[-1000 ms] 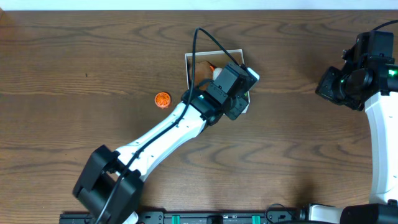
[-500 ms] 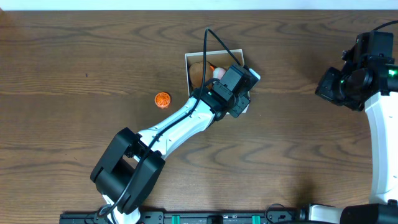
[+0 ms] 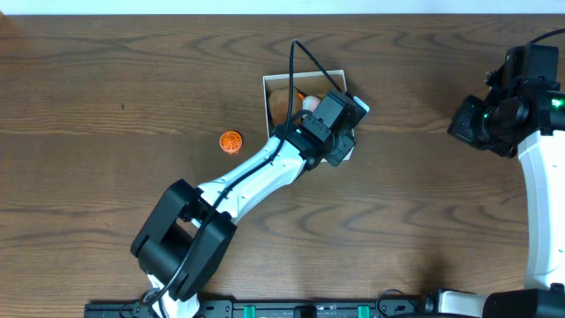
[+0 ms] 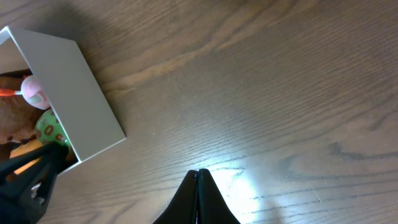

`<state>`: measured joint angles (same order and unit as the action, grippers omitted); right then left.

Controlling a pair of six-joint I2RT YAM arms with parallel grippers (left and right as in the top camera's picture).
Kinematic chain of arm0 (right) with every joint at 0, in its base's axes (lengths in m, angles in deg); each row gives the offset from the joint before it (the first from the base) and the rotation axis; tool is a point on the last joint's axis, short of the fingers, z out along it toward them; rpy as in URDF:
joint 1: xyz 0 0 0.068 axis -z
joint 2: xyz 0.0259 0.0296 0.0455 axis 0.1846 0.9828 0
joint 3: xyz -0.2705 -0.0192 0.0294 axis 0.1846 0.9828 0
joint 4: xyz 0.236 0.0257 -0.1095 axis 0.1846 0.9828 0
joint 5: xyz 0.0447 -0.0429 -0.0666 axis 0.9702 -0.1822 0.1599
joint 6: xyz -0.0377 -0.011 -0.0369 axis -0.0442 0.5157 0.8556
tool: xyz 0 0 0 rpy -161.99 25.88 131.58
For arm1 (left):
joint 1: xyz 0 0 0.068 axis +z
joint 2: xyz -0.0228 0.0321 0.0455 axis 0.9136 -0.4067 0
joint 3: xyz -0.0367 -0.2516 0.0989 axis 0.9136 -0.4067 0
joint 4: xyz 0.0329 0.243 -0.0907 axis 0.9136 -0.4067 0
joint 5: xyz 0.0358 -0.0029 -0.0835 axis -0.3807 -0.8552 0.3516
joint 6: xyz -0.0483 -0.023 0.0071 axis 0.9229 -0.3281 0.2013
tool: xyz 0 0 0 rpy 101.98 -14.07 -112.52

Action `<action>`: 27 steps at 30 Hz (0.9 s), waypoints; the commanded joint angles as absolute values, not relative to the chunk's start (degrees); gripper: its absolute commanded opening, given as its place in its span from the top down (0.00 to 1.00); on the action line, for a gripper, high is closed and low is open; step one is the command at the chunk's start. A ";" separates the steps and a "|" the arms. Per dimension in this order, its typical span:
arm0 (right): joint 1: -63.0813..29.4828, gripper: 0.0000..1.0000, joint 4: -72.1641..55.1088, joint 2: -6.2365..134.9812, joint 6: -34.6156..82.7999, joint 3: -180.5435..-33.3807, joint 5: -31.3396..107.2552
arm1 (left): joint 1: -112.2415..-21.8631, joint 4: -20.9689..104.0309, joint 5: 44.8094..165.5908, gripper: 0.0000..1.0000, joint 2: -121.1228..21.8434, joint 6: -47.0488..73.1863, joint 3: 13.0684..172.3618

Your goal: Pack container

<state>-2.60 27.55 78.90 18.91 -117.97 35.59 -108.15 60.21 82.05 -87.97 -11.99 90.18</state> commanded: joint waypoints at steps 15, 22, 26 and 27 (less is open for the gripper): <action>-2.45 0.99 28.42 78.79 18.76 -117.92 35.96 | -108.29 59.51 85.46 0.74 -84.75 -10.88 88.96; -2.45 0.99 28.38 78.79 18.76 -117.92 35.96 | -108.29 59.11 79.43 0.58 -77.52 -10.92 88.93; -2.45 0.99 28.38 78.79 18.76 -117.92 35.96 | -108.18 59.14 79.43 0.57 -77.21 -10.94 88.93; -2.45 0.98 28.38 78.79 18.76 -117.92 35.96 | -108.13 59.29 79.41 0.57 -77.50 -11.20 88.93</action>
